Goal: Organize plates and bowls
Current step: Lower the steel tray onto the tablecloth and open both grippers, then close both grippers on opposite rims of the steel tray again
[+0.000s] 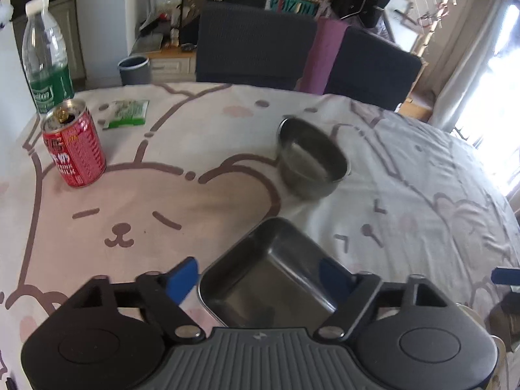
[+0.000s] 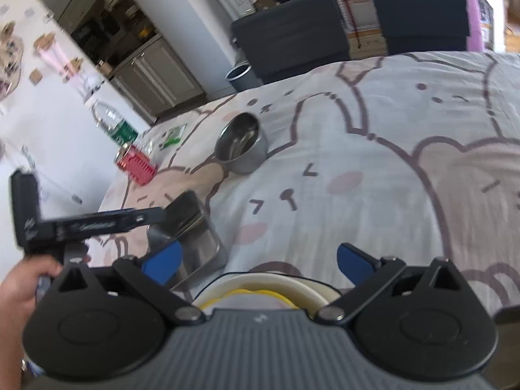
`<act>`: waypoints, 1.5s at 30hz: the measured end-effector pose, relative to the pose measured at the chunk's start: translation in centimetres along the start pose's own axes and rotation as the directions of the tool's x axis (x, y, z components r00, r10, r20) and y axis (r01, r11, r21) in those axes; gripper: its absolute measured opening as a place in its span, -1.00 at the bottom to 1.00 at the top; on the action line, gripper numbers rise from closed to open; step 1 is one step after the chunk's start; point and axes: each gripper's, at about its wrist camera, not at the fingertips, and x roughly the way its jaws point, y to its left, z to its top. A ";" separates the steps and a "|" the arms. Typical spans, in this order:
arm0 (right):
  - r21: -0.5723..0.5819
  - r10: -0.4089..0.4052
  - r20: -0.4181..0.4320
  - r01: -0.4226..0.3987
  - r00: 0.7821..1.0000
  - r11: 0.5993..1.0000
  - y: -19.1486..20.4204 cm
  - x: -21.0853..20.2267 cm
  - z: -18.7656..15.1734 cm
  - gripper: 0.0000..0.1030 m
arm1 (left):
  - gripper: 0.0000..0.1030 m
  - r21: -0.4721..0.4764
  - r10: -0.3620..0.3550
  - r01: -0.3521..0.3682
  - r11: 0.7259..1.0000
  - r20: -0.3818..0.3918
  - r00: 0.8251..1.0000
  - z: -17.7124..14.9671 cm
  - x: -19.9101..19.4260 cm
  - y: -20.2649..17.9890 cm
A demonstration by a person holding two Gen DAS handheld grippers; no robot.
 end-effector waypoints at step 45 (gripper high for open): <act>-0.045 -0.014 -0.174 0.007 0.985 0.999 5.6 7.6 -0.1 0.13 | -0.30 -0.021 0.000 -0.002 1.000 -0.096 0.995 -4.2 -1.2 2.7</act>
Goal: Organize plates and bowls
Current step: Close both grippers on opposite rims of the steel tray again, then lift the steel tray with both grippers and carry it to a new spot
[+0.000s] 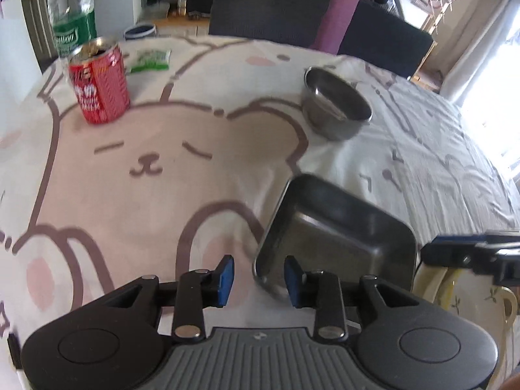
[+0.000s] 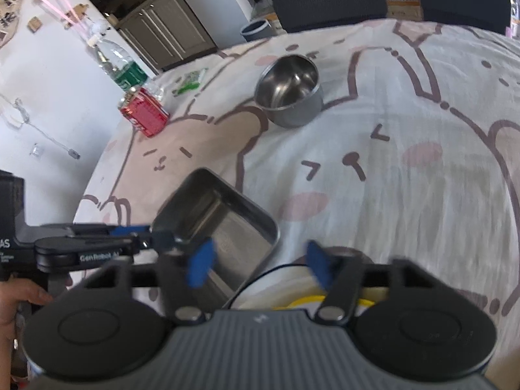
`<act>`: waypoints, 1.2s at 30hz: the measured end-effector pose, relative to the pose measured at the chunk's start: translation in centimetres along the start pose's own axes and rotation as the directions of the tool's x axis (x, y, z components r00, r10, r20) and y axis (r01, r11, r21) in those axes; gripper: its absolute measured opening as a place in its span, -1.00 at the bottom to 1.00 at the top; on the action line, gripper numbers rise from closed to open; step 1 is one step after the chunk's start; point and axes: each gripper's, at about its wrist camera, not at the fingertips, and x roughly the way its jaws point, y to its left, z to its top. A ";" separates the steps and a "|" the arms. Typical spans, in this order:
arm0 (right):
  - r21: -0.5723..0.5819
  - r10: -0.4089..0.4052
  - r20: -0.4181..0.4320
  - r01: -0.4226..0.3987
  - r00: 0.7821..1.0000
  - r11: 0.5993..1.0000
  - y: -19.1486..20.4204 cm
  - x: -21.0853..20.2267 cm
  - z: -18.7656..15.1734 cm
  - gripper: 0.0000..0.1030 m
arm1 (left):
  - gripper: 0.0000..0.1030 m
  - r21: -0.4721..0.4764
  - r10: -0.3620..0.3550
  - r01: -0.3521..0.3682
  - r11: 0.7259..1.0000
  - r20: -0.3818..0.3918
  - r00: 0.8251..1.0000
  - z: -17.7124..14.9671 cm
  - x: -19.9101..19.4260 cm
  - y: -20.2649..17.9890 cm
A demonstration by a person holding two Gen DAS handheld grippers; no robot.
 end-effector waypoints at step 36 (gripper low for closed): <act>0.022 0.023 0.028 -0.023 0.999 0.999 0.9 3.8 0.0 -0.43 | -0.56 -0.087 -0.107 0.108 0.990 0.019 0.994 0.4 0.8 1.5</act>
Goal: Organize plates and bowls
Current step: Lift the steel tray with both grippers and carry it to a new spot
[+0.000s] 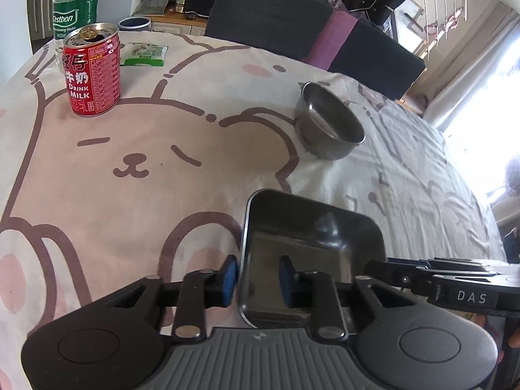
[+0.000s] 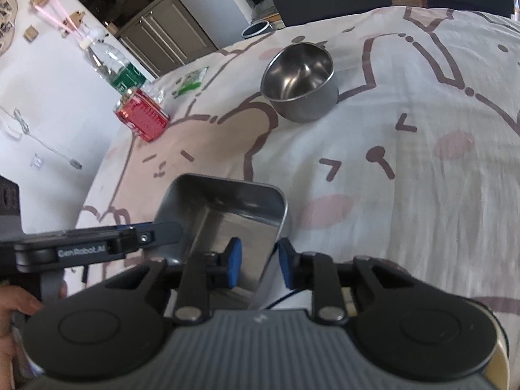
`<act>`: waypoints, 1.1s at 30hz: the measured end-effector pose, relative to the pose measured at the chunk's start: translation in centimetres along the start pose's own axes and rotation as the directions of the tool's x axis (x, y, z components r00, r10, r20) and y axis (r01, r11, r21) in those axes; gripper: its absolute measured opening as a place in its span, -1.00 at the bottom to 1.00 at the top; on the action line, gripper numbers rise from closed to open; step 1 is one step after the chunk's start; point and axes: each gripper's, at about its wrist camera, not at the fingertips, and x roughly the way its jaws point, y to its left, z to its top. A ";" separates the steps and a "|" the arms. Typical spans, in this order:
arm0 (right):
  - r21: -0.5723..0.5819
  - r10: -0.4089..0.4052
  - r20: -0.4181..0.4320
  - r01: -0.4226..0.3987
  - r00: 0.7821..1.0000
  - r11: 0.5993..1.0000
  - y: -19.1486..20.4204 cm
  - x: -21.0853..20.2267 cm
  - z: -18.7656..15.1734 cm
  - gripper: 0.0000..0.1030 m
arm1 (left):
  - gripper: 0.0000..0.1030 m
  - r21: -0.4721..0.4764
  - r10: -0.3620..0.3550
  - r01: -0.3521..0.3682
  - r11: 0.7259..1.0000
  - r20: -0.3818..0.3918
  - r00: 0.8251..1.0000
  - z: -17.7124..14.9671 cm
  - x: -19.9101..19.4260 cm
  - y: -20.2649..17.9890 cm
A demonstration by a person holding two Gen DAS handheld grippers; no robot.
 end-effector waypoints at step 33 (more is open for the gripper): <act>-0.008 -0.040 0.202 0.043 0.979 0.999 -5.8 -13.2 -0.5 -0.84 | -0.87 0.101 -0.159 0.147 0.984 0.129 0.979 -0.9 -5.0 -12.2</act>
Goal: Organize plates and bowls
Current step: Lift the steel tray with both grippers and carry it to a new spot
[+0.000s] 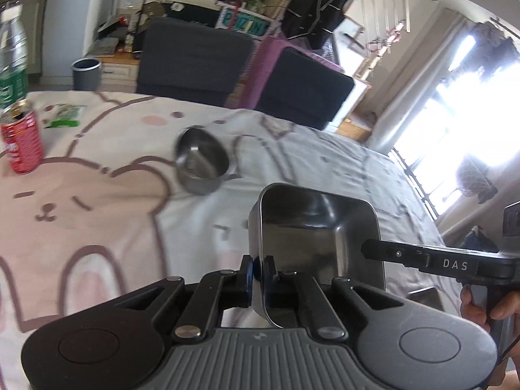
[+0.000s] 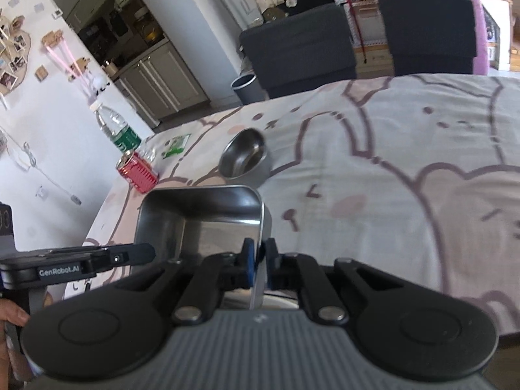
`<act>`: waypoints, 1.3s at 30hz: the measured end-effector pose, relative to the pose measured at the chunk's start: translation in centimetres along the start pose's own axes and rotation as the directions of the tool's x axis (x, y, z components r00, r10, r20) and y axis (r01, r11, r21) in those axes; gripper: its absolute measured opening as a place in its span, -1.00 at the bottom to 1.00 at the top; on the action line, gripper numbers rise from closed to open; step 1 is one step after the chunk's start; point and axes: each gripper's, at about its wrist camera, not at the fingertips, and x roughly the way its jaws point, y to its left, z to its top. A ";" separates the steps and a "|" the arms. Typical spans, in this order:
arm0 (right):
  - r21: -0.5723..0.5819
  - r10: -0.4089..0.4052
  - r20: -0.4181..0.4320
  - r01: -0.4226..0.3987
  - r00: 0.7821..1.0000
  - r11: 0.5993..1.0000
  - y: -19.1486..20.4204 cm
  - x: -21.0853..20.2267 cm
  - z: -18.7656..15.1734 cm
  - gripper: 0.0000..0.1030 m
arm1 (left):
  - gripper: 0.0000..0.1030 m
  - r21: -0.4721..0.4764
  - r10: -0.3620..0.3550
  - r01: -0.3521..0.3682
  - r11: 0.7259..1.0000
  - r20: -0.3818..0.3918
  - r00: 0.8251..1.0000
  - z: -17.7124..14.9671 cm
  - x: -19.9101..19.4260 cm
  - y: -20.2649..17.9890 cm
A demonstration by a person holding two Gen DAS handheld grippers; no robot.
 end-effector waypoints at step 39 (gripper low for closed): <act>0.259 -0.199 0.041 0.182 0.979 0.949 -21.3 -18.9 -9.9 -0.85 | -0.79 0.123 -0.246 0.292 0.949 -0.292 0.924 -7.5 12.2 -21.0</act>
